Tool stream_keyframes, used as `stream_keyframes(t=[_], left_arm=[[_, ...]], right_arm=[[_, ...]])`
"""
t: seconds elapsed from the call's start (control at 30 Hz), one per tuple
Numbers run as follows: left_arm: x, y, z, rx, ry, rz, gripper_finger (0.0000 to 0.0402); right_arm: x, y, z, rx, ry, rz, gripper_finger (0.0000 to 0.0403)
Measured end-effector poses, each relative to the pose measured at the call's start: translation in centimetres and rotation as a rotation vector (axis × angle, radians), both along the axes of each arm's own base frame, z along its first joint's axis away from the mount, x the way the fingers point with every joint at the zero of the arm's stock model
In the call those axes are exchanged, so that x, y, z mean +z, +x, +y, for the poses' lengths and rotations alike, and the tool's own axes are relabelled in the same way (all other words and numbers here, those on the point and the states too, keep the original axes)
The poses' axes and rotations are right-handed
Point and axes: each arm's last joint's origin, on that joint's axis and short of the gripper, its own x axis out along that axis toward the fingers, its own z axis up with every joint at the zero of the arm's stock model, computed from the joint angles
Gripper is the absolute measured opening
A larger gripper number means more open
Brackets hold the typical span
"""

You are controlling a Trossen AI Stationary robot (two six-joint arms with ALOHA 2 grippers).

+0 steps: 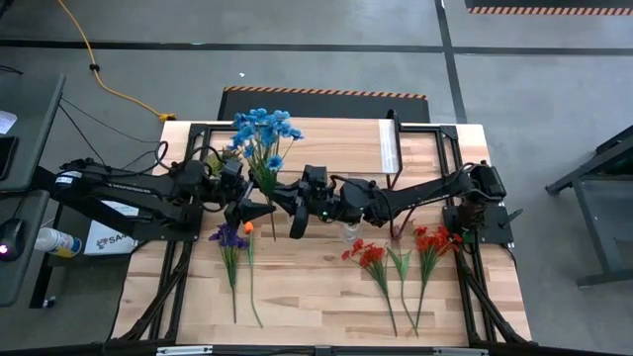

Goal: Pick and place flowers into a vace then onto a shelf
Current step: Put the blue flower into the left transparent crystal vase

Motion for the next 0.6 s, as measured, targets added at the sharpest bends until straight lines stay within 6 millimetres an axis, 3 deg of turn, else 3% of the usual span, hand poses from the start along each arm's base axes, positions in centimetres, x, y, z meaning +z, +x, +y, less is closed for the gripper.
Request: stream_keyframes(t=[0.27, 0.6], left_arm=[[0.2, -0.3, 0.1, 0.032, 0.037, -0.015, 0.0394], [0.5, -2.0, 0.4, 0.087, 0.049, 0.018, 0.0394]], right_arm=[[-0.1, 0.0, 0.1, 0.008, -0.005, 0.006, 0.0003], [-0.2, 0.1, 0.1, 0.007, -0.005, 0.014, 0.0003]])
